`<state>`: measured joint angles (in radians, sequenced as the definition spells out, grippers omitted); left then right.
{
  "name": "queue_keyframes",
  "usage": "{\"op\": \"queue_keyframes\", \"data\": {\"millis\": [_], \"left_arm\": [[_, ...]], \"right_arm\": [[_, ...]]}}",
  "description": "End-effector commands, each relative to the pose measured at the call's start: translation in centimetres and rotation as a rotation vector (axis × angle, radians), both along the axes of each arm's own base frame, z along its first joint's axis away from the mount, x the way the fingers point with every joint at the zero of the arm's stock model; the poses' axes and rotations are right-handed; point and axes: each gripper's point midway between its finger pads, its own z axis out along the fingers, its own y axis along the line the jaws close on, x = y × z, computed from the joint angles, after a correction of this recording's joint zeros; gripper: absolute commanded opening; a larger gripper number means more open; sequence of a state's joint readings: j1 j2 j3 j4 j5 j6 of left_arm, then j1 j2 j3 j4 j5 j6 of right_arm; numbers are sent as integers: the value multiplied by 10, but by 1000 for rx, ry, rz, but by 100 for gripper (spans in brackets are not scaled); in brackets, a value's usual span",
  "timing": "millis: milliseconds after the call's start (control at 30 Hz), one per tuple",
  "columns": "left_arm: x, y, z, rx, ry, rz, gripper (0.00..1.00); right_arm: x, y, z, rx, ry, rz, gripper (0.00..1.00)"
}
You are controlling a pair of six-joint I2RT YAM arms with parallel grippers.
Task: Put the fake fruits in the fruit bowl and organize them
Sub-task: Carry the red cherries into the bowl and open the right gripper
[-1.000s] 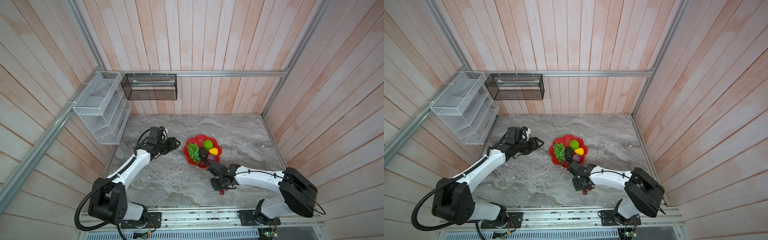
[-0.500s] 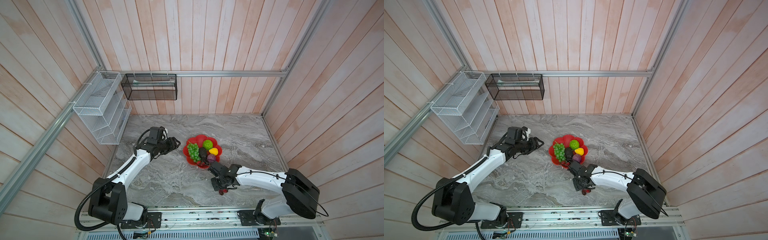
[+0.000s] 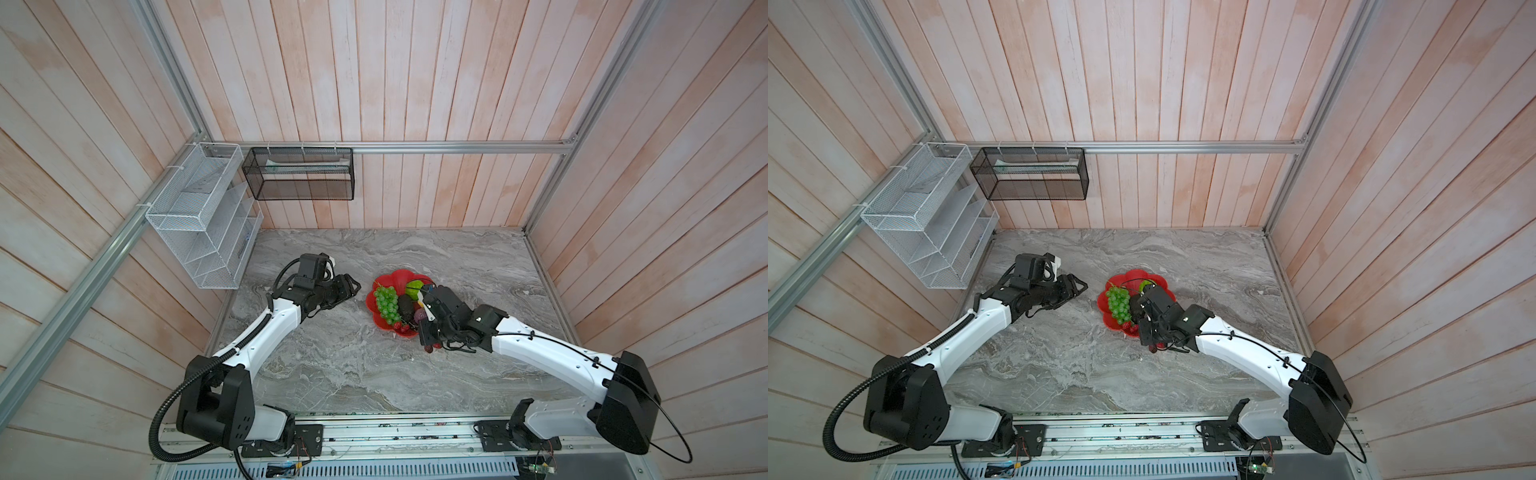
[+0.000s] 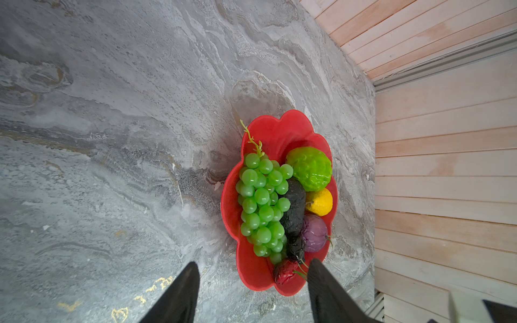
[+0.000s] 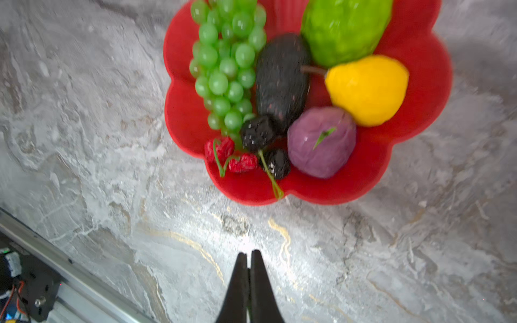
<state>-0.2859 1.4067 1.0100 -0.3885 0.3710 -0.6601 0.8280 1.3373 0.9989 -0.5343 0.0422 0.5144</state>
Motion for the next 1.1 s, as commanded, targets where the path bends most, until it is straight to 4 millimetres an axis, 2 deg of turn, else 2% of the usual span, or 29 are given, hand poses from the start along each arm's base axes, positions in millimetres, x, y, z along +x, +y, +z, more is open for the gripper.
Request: {"op": "queue_keyframes", "data": {"millis": [0,167,333,667,900,1000,1067], "left_arm": [[5,4,4,2,-15,27,64],[2,6,2,15,-5,30,64],[2,9,1,24,2,43,64],[9,8,8,23,-10,40,64],[14,6,11,22,-10,39,64],[15,6,13,23,-13,34,64],[16,5,14,27,-13,29,65]], "right_arm": [[33,10,24,84,-92,22,0],[57,34,27,161,-128,91,0],[75,52,14,152,-127,154,0],[97,61,-19,99,-126,221,0],[105,66,-29,76,-125,267,0],[105,66,-27,74,-126,273,0],[104,66,-25,73,-123,277,3]]}}
